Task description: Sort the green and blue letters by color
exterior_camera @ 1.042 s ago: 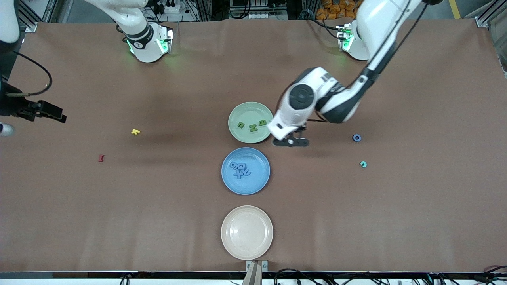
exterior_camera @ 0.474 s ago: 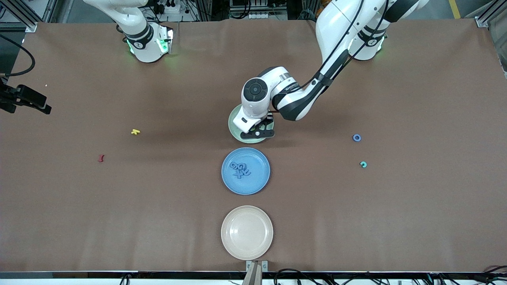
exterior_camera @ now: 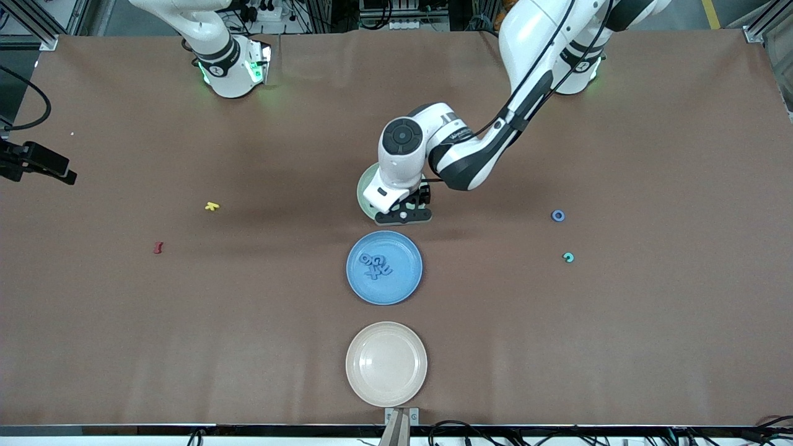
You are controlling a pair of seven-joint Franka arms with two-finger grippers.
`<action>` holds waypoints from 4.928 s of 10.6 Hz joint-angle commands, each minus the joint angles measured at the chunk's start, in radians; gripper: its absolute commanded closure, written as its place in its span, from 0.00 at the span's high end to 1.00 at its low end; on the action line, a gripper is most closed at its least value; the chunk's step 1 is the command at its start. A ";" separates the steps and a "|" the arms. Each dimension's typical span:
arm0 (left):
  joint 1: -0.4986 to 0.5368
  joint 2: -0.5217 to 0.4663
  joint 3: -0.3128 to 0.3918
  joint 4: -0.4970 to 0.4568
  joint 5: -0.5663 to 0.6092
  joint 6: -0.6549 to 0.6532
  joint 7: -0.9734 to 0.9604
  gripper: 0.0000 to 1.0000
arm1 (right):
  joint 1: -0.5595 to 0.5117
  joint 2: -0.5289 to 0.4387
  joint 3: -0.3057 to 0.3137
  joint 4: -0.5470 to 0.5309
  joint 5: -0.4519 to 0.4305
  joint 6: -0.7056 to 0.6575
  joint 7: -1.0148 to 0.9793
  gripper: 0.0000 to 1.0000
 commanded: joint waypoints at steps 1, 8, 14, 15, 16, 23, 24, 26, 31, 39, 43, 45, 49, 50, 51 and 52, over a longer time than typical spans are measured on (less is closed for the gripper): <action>0.025 -0.114 0.026 -0.013 0.122 -0.015 0.007 1.00 | 0.008 0.012 -0.006 0.049 -0.010 -0.012 0.010 1.00; 0.284 -0.427 0.009 -0.019 0.034 -0.252 0.466 1.00 | 0.020 0.012 -0.006 0.049 -0.013 -0.014 0.010 1.00; 0.392 -0.583 0.207 -0.012 -0.144 -0.487 0.740 1.00 | 0.022 0.006 -0.004 0.040 -0.018 -0.043 0.010 1.00; 0.403 -0.606 0.237 -0.015 -0.157 -0.507 0.755 1.00 | 0.022 0.005 -0.004 0.040 -0.018 -0.041 0.010 1.00; 0.433 -0.619 0.251 -0.015 -0.190 -0.510 0.789 1.00 | 0.022 0.006 -0.003 0.040 -0.016 -0.038 0.012 1.00; 0.598 -0.751 0.242 -0.105 -0.352 -0.533 0.852 1.00 | 0.022 0.011 -0.003 0.045 -0.005 -0.037 0.012 1.00; 0.595 -0.752 0.230 -0.104 -0.352 -0.558 0.848 1.00 | 0.023 0.011 -0.003 0.045 -0.005 -0.037 0.012 1.00; 0.587 -0.760 0.207 -0.108 -0.338 -0.565 0.835 1.00 | 0.022 0.012 -0.003 0.046 -0.002 -0.037 0.012 1.00; 0.539 -0.768 0.190 -0.107 -0.240 -0.601 0.828 1.00 | 0.020 0.012 -0.003 0.048 -0.002 -0.034 0.012 1.00; 0.535 -0.775 0.173 -0.091 -0.172 -0.633 0.846 1.00 | 0.020 0.018 -0.003 0.048 -0.002 -0.032 0.012 1.00; 0.535 -0.772 0.179 -0.064 -0.187 -0.633 0.848 1.00 | 0.020 0.020 -0.003 0.049 -0.002 -0.028 0.012 1.00; 0.541 -0.772 0.181 -0.064 -0.231 -0.633 0.848 1.00 | 0.020 0.020 -0.003 0.049 -0.001 -0.025 0.012 1.00; 0.549 -0.757 0.181 -0.044 -0.249 -0.634 0.848 1.00 | 0.022 0.020 -0.003 0.049 -0.001 -0.025 0.012 1.00; 0.549 -0.755 0.181 -0.044 -0.250 -0.636 0.848 1.00 | 0.022 0.020 -0.003 0.048 -0.001 -0.025 0.012 1.00; 0.549 -0.749 0.181 -0.042 -0.252 -0.636 0.848 1.00 | 0.022 0.020 -0.003 0.049 -0.001 -0.025 0.012 1.00; 0.549 -0.748 0.181 -0.042 -0.253 -0.634 0.848 1.00 | 0.022 0.020 -0.003 0.048 -0.001 -0.025 0.012 1.00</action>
